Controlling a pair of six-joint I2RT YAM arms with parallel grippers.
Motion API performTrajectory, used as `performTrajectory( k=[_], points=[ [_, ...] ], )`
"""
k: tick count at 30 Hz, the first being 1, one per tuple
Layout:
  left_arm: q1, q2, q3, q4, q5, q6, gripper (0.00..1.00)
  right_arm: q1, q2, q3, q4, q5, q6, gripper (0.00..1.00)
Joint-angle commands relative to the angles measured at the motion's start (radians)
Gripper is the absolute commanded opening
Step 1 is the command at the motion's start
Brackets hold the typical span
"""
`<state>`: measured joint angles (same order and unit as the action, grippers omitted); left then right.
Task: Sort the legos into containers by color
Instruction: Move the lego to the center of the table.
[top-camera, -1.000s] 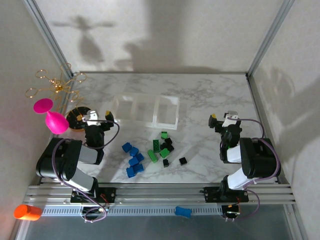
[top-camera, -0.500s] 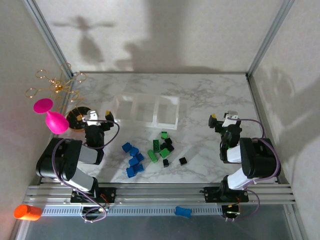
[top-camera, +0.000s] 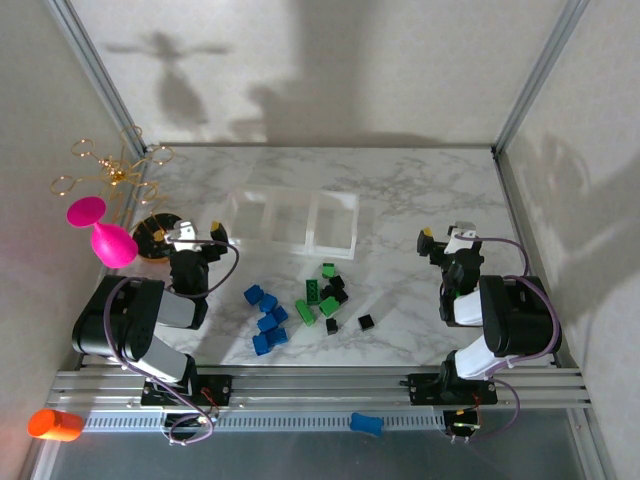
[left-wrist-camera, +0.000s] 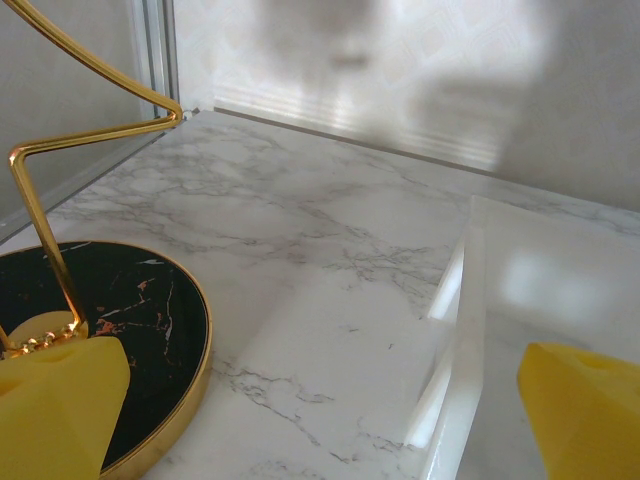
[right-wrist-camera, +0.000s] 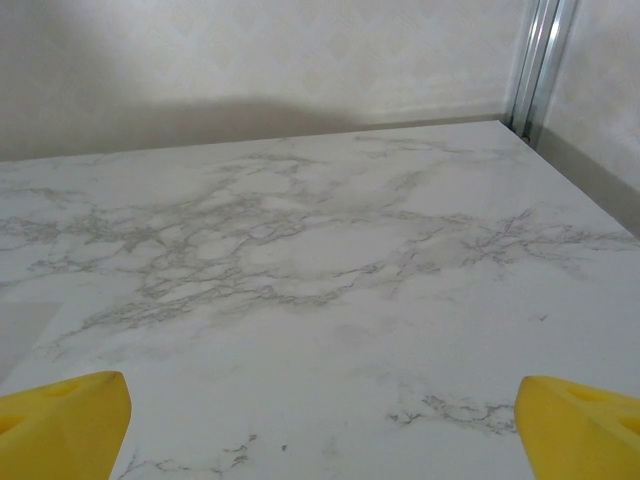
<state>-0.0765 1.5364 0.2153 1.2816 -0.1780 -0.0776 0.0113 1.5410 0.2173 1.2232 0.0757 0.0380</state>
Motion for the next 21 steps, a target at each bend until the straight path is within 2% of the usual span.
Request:
performTrajectory(
  k=[1, 4, 11, 15, 17, 21],
  points=[
    [0.007, 0.000, 0.015, -0.001, 0.018, 0.008, 0.99, 0.004, -0.033, 0.047, -0.051, -0.033, -0.023, 0.99],
    [0.006, -0.004, 0.012, 0.009, 0.009, 0.009, 0.99, 0.003, -0.045, 0.056, -0.047, -0.003, -0.010, 0.99],
    [-0.042, -0.165, 0.005, -0.130, -0.006, 0.050, 0.99, 0.002, -0.169, 0.046, -0.136, 0.068, 0.032, 0.99],
    [-0.065, -0.225, 0.039, -0.273, 0.016, 0.016, 0.99, 0.002, -0.242, 0.084, -0.278, 0.105, 0.074, 0.99],
    [-0.080, -0.258, 0.041, -0.310, 0.027, 0.006, 0.99, -0.002, -0.282, 0.122, -0.366, 0.148, 0.147, 0.99],
    [-0.117, -0.364, 0.065, -0.435, -0.031, 0.011, 0.99, -0.016, -0.347, 0.187, -0.529, 0.180, 0.262, 0.99]
  ],
)
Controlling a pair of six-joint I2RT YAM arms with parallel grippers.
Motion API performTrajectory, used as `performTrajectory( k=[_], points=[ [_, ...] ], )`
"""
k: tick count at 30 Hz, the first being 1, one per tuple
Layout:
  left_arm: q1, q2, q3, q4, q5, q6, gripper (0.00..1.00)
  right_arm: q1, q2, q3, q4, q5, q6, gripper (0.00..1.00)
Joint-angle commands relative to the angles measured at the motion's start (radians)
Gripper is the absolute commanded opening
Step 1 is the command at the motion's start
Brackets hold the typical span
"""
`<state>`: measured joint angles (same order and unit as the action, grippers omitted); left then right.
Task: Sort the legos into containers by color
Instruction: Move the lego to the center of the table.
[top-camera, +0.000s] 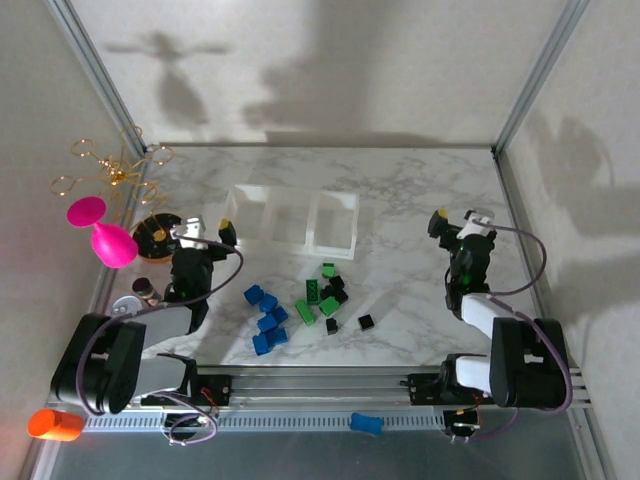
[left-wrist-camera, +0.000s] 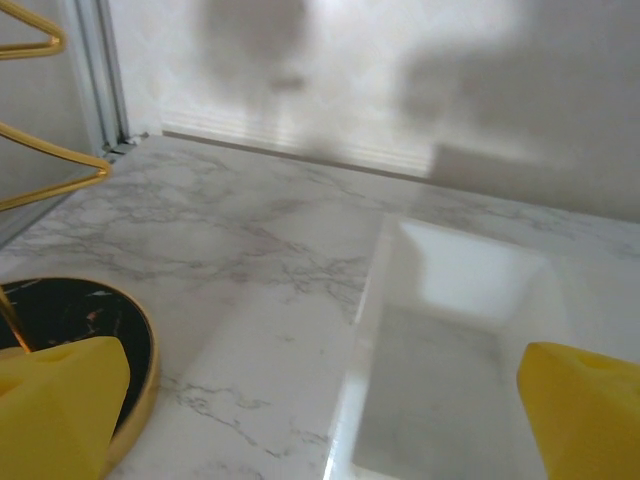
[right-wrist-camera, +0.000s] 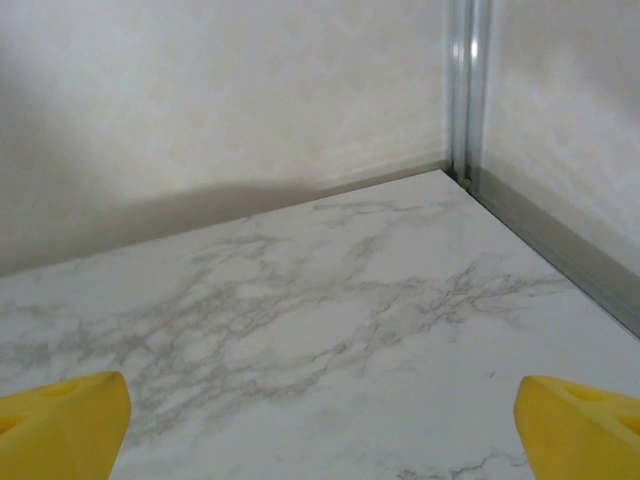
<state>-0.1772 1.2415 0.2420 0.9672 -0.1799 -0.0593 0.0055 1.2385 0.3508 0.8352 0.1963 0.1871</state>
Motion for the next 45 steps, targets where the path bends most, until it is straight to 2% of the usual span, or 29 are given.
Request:
performTrajectory(
  k=[1, 5, 9, 13, 15, 18, 24, 30, 34, 40, 45],
  points=[
    [-0.013, -0.106, 0.050, -0.160, -0.042, -0.037, 0.99, -0.012, -0.055, 0.068, -0.181, 0.059, 0.147, 0.99],
    [-0.010, -0.245, 0.076, -0.265, -0.054, -0.127, 0.99, -0.025, -0.083, 0.129, -0.346, 0.043, 0.278, 0.99],
    [0.012, -0.379, 0.057, -0.294, 0.018, -0.199, 0.99, -0.029, -0.090, 0.187, -0.479, -0.013, 0.343, 0.99],
    [0.021, -0.492, 0.037, -0.363, -0.143, -0.383, 1.00, -0.030, -0.098, 0.236, -0.573, -0.078, 0.354, 0.99],
    [0.024, -0.524, 0.041, -0.409, -0.147, -0.429, 0.99, -0.030, -0.111, 0.251, -0.618, -0.111, 0.357, 0.99],
    [0.024, -0.540, 0.061, -0.471, -0.095, -0.479, 0.99, -0.026, -0.115, 0.281, -0.707, -0.177, 0.357, 0.99],
    [-0.013, -0.531, 0.146, -0.728, 0.007, -0.535, 0.99, 0.036, -0.140, 0.292, -0.847, -0.249, 0.345, 0.99],
    [-0.132, -0.586, 0.142, -0.927, 0.042, -0.626, 0.99, 0.163, -0.168, 0.296, -0.958, -0.301, 0.354, 0.99],
    [-0.197, -0.600, 0.144, -1.041, 0.071, -0.641, 0.99, 0.313, -0.175, 0.292, -1.006, -0.305, 0.357, 0.99],
    [-0.268, -0.545, 0.191, -1.229, 0.031, -0.645, 0.99, 0.552, -0.150, 0.296, -1.034, -0.292, 0.416, 0.99],
    [-0.360, -0.479, 0.212, -1.292, -0.023, -0.671, 0.97, 0.737, -0.113, 0.334, -1.037, -0.261, 0.459, 0.99]
  ],
)
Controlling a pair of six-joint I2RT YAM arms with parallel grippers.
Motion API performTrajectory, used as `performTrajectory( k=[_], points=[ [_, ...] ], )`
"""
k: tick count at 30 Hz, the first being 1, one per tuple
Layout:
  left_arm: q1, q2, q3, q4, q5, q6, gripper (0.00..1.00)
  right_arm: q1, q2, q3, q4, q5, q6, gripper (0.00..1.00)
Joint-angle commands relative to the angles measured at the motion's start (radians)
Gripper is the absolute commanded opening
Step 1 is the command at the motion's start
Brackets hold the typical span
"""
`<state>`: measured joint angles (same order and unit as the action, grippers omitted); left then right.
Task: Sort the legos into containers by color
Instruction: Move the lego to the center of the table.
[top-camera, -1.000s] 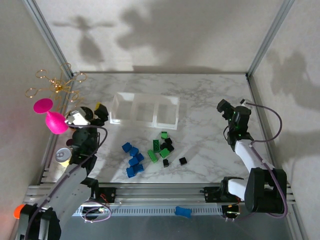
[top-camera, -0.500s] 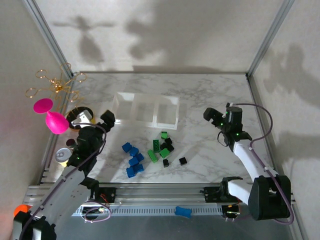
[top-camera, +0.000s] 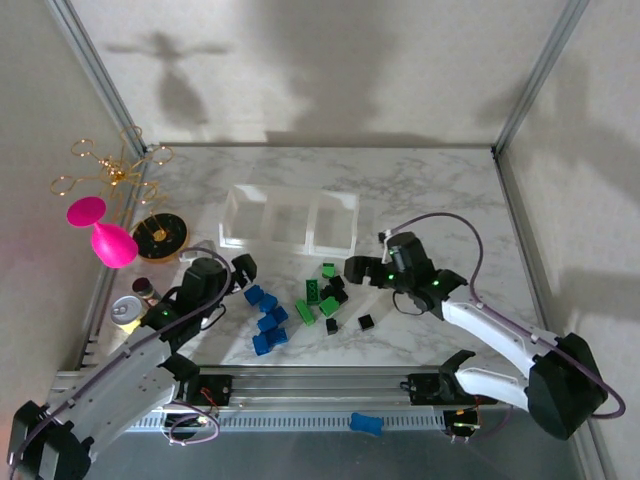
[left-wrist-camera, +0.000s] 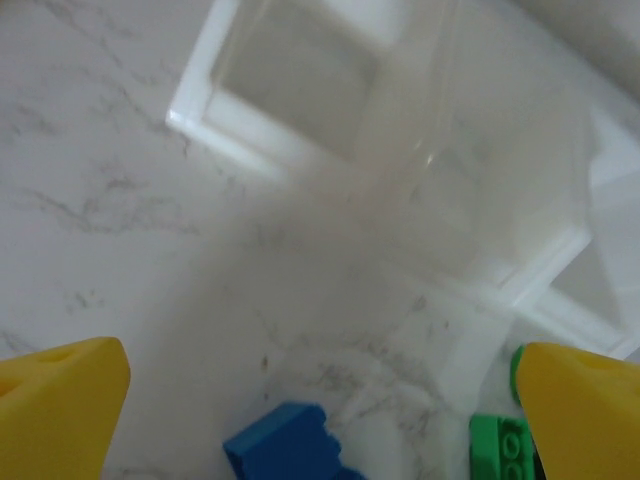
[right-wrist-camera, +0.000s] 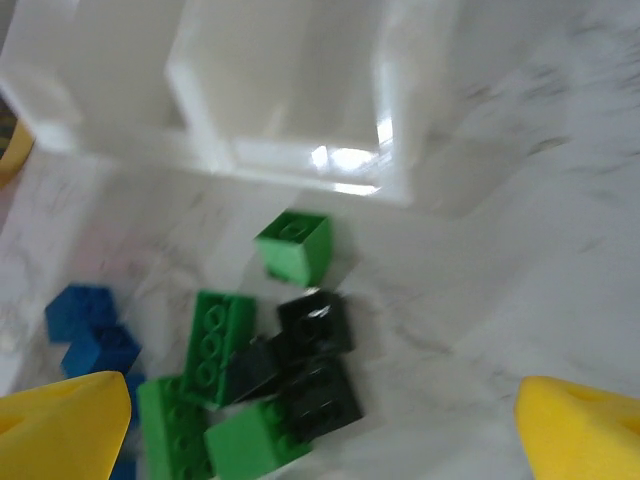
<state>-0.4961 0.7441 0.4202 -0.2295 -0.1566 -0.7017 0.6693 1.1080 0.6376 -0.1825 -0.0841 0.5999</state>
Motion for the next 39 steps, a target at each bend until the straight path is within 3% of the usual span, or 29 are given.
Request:
performTrajectory(
  k=[1, 6, 12, 20, 30, 39],
  points=[
    [-0.062, 0.033, 0.039, -0.112, -0.064, -0.035, 0.97, 0.106, 0.024, 0.053, -0.016, 0.024, 0.059, 0.99],
    [-0.150, 0.118, 0.076, -0.187, -0.107, -0.070, 0.94, 0.242, 0.051, 0.063, 0.006, 0.073, 0.118, 0.99],
    [-0.230, 0.264, 0.124, -0.250, -0.169, -0.087, 0.88, 0.331, 0.077, 0.065, 0.031, 0.111, 0.143, 0.99],
    [-0.249, 0.368, 0.158, -0.311, -0.239, -0.123, 0.84, 0.340, 0.114, 0.083, 0.045, 0.118, 0.153, 0.99],
    [-0.249, 0.460, 0.147, -0.263, -0.175, -0.079, 0.83, 0.346, 0.108, 0.080, 0.029, 0.141, 0.152, 0.99],
    [-0.234, 0.533, 0.160, -0.198, -0.198, -0.055, 0.82, 0.346, 0.121, 0.081, 0.033, 0.151, 0.153, 0.99]
  ],
)
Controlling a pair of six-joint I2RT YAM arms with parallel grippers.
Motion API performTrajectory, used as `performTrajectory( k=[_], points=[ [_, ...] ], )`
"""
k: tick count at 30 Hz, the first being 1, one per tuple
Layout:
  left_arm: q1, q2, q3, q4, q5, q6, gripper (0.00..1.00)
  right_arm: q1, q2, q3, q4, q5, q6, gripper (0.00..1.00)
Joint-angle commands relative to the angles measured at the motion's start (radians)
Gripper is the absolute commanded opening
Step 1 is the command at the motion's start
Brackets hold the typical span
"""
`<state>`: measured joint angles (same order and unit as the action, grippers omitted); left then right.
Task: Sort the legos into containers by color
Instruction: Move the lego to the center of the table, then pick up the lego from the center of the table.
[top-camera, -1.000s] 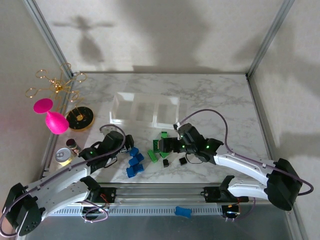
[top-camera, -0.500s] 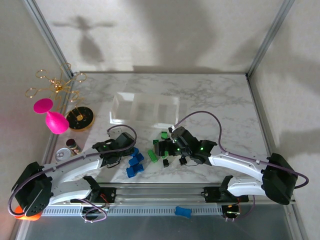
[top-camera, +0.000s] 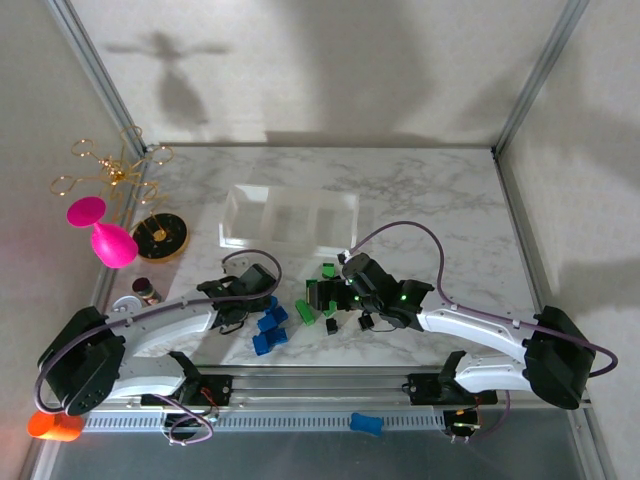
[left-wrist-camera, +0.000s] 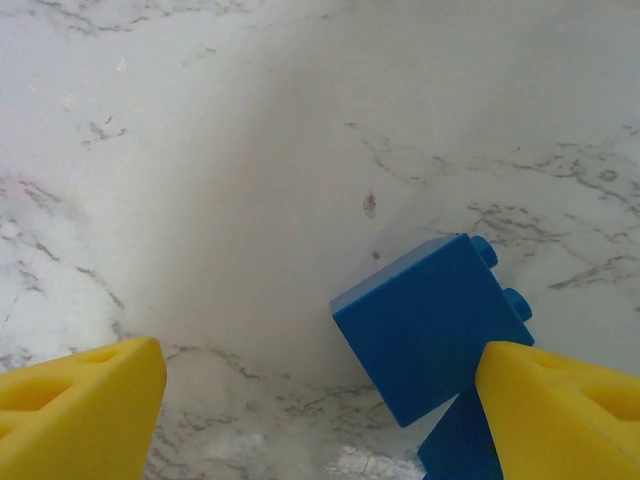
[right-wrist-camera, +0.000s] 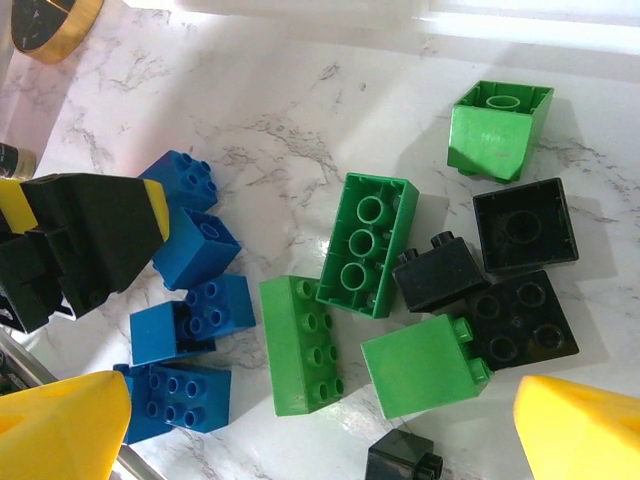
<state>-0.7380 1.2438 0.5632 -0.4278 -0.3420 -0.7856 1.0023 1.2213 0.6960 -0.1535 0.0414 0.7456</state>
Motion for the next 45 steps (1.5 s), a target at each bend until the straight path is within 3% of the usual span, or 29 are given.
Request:
performTrajectory(
  k=[1, 10, 16, 29, 35, 45],
  points=[
    [0.012, 0.045, 0.024, 0.007, -0.012, 0.037, 0.82, 0.012, 0.010, 0.024, 0.003, 0.025, 0.007, 0.99],
    [0.132, 0.081, 0.079, 0.038, -0.046, 0.062, 0.71, 0.014, 0.007, 0.034, 0.002, 0.022, 0.013, 0.99],
    [0.120, 0.027, 0.118, 0.085, 0.046, 0.121, 0.75, 0.016, -0.002, 0.037, -0.011, 0.039, 0.015, 0.99],
    [0.107, 0.194, 0.174, 0.075, -0.016, 0.090, 0.77, 0.016, 0.008, 0.050, -0.021, 0.046, 0.009, 0.99],
    [0.112, 0.271, 0.173, 0.108, -0.019, 0.098, 0.71, 0.016, -0.006, 0.030, -0.018, 0.055, 0.019, 0.99],
    [0.120, 0.277, 0.173, 0.149, -0.002, 0.117, 0.55, 0.015, -0.021, 0.019, -0.023, 0.069, 0.022, 0.99]
  ],
)
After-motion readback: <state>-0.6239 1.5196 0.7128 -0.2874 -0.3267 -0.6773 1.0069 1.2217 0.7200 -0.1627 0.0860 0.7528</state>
